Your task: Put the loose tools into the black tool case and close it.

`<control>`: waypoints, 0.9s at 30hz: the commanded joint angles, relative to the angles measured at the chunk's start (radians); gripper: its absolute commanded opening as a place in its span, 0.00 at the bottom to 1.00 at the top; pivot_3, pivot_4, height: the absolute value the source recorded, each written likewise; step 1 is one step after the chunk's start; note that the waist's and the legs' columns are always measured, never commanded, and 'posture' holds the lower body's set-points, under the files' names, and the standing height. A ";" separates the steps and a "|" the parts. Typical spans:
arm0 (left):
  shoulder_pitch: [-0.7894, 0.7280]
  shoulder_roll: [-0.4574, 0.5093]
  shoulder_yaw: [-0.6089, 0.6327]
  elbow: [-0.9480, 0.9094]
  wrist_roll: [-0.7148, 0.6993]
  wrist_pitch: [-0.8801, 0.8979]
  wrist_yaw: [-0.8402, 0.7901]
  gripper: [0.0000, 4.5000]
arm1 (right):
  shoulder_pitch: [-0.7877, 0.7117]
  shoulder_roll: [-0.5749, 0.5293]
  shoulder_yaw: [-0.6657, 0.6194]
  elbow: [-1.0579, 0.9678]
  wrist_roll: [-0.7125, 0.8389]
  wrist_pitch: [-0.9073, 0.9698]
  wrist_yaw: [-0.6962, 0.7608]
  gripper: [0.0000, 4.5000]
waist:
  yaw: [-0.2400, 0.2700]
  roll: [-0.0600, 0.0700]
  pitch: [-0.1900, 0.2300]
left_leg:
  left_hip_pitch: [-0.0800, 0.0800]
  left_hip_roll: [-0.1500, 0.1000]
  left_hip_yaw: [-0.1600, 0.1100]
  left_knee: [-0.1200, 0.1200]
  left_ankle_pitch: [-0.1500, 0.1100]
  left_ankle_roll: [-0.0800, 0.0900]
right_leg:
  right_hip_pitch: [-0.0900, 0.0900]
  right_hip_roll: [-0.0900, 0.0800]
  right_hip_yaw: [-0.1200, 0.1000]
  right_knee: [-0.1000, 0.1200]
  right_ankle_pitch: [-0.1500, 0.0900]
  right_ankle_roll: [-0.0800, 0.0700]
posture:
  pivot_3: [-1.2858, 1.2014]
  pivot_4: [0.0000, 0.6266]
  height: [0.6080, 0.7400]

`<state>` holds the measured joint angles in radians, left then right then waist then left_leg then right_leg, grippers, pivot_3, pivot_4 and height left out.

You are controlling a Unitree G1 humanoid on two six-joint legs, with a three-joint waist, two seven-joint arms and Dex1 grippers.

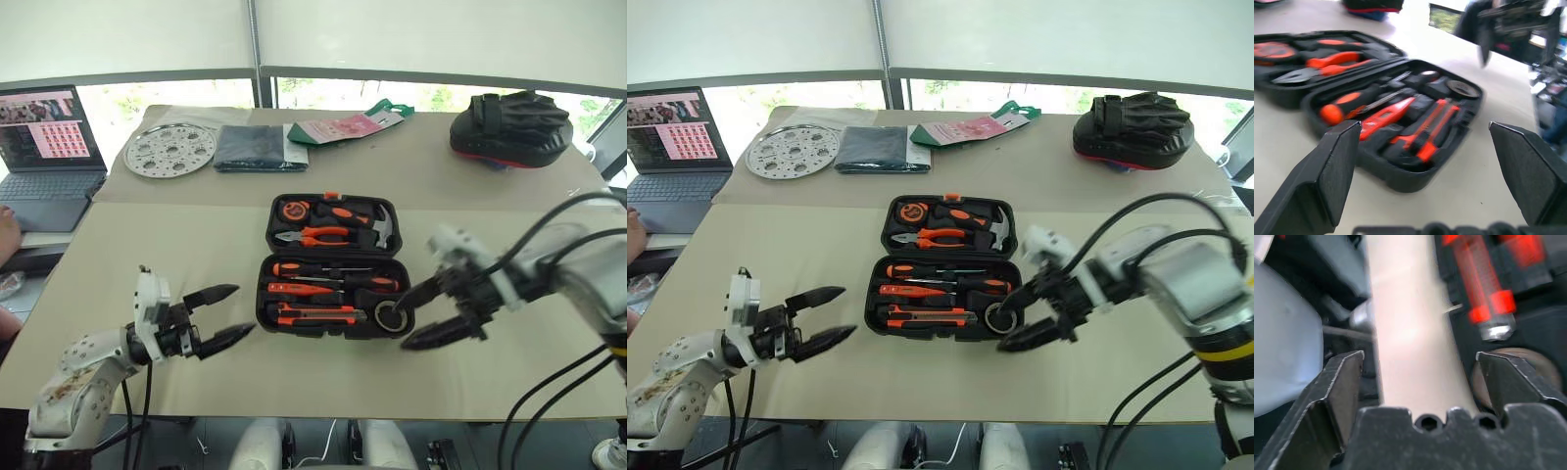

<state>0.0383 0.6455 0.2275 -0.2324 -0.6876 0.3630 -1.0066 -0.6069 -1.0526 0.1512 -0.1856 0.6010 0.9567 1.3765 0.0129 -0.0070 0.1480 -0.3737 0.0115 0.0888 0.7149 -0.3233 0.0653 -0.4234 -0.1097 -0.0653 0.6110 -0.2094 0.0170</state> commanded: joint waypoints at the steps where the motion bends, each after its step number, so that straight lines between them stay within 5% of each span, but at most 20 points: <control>1: -0.169 -0.021 -0.026 0.117 0.119 0.027 0.178 0.60 | 0.031 0.110 -0.133 0.263 -0.116 -0.361 -0.121 0.80 | 0.000 -0.001 0.000 | 0.001 0.000 0.000 0.000 0.000 0.000 | 0.001 0.000 0.000 0.000 0.000 0.000 | 0.52 0.24 1.00; 7: -0.375 -0.070 -0.122 0.298 0.283 0.008 0.290 0.10 | 0.011 0.298 -0.093 0.606 -0.408 -0.916 -0.372 0.33 | -0.009 -0.002 0.000 | 0.001 -0.005 0.003 -0.001 0.005 -0.002 | 0.000 0.003 0.002 0.001 0.003 0.002 | 0.52 0.24 1.00; 11: -0.455 -0.093 -0.206 0.389 0.354 0.009 0.268 0.00 | -0.031 0.378 -0.054 0.732 -0.483 -1.015 -0.396 0.04 | -0.026 -0.002 0.000 | 0.000 -0.005 0.003 -0.002 0.006 -0.003 | 0.000 0.004 0.001 0.002 0.003 0.003 | 0.52 0.24 1.00; 18: -0.517 -0.154 -0.288 0.484 0.417 -0.021 0.224 0.00 | -0.034 0.440 -0.030 0.716 -0.494 -1.018 -0.339 0.02 | -0.026 -0.001 0.000 | 0.000 -0.004 0.002 -0.002 0.007 -0.005 | 0.001 0.004 -0.001 0.002 0.003 0.004 | 0.52 0.24 1.00; 27: -0.403 -0.181 -0.318 0.318 0.423 0.018 0.202 0.00 | 0.133 0.409 -0.051 0.450 -0.446 -0.863 -0.290 0.02 | -0.016 -0.001 0.000 | 0.001 -0.004 0.001 -0.003 0.007 -0.005 | 0.002 0.004 -0.001 0.001 0.002 0.005 | 0.52 0.24 1.00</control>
<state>-0.3873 0.4804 -0.0581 0.1577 -0.2583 0.3798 -0.7893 -0.4956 -0.6486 0.0863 0.3470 0.1187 0.0709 1.0526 -0.0033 -0.0081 0.1484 -0.3731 0.0071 0.0895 0.7114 -0.3166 0.0604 -0.4219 -0.1062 -0.0668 0.6123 -0.2074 0.0225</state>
